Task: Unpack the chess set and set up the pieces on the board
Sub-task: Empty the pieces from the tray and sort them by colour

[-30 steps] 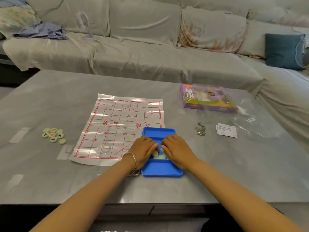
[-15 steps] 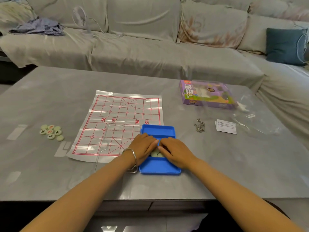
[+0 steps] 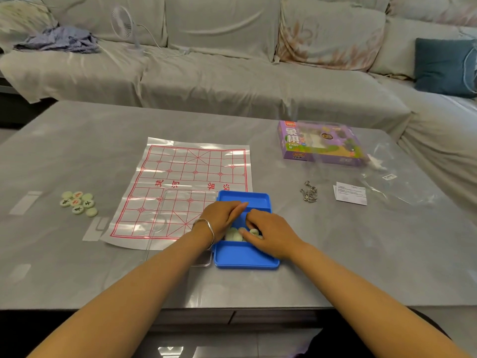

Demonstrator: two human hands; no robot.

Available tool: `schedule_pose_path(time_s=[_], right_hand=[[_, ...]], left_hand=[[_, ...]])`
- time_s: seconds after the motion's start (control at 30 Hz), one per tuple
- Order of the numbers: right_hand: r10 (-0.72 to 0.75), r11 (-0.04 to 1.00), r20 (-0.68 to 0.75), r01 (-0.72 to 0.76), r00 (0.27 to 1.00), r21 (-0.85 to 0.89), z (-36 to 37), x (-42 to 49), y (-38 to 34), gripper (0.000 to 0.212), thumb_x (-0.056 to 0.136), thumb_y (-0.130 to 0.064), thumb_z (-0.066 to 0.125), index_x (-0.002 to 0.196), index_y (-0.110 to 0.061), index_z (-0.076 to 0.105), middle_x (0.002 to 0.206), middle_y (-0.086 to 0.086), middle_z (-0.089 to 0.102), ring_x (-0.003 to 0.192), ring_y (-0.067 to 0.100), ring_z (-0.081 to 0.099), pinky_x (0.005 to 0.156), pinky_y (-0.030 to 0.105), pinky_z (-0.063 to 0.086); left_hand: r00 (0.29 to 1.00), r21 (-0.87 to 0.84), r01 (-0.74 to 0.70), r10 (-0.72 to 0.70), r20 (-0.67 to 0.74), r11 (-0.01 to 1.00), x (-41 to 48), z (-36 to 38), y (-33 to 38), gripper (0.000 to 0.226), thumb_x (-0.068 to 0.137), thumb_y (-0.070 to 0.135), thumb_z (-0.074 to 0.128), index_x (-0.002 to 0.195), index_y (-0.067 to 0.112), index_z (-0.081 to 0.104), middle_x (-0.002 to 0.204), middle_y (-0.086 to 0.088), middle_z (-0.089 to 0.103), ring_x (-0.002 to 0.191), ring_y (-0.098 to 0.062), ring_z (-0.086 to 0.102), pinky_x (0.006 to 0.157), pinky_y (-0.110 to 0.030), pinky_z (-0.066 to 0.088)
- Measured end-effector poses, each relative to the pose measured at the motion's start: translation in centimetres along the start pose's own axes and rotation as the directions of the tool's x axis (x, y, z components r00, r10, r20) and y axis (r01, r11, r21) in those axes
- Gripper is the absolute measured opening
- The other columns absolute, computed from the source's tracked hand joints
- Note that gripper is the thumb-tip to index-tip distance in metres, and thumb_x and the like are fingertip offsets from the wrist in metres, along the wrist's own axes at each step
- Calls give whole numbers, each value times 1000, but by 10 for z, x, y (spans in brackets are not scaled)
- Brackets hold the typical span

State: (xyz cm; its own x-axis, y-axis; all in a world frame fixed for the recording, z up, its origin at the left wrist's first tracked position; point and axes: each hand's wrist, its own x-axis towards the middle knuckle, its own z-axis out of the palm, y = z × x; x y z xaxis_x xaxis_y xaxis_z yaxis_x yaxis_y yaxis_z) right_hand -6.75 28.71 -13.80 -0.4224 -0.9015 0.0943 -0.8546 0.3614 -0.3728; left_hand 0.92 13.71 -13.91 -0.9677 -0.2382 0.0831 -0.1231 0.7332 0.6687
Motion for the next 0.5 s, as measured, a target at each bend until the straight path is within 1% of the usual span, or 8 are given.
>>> schedule_pose_path(time_s=[0.1,0.13,0.17,0.23,0.33,0.4,0.5], right_hand=[[38,999,16,-38,999,8,0,-1,1,32,91,-44,51,73,-19,39,61,-8,42,54,10,38,54,22,30],[43,999,29,-43,999,0,0,0,1,31,90,-45,50,75,-20,40,61,-8,43,53,10,39,54,21,30],[40,999,43,-39,998,-17,-1,1,0,31,90,-47,50,76,-21,42,61,-9,45,53,9,41,53,19,30],[33,999,81,-29,996,-40,-3,6,-1,29,91,-48,49,77,-22,45,62,-10,46,54,7,42,52,16,29],[56,998,133,-53,989,-31,-6,13,-2,30,94,-44,47,70,-25,46,61,-11,46,54,6,42,52,15,30],[81,997,141,-82,987,1,-6,17,-4,35,95,-41,47,63,-25,42,57,-10,45,52,6,41,52,18,31],[132,985,107,-143,985,100,-6,28,-8,38,95,-39,48,62,-19,47,57,-8,47,52,6,43,53,19,35]], left_hand=[[981,-239,41,-84,-175,970,7,-4,5,46,98,34,32,57,17,42,54,1,42,54,-12,40,59,-21,35],[970,-296,48,-116,-215,954,9,-6,6,50,99,34,30,54,16,42,52,1,42,52,-12,40,59,-21,36],[964,-333,63,-144,-224,941,10,-9,7,55,99,36,27,51,15,44,50,1,43,51,-11,41,60,-21,37],[966,-378,107,-186,-180,920,10,-17,6,62,98,40,23,47,13,47,47,0,46,50,-12,45,62,-22,39],[960,-354,208,-260,-105,912,5,-29,-2,66,97,46,23,46,12,49,46,0,48,49,-13,48,61,-23,39],[954,-333,258,-294,-61,907,0,-37,-8,65,97,47,22,50,13,51,49,-1,50,51,-12,48,60,-23,38],[943,-335,311,-332,-4,889,-7,-51,-17,61,98,45,19,58,13,52,55,0,52,52,-11,46,56,-21,38]])
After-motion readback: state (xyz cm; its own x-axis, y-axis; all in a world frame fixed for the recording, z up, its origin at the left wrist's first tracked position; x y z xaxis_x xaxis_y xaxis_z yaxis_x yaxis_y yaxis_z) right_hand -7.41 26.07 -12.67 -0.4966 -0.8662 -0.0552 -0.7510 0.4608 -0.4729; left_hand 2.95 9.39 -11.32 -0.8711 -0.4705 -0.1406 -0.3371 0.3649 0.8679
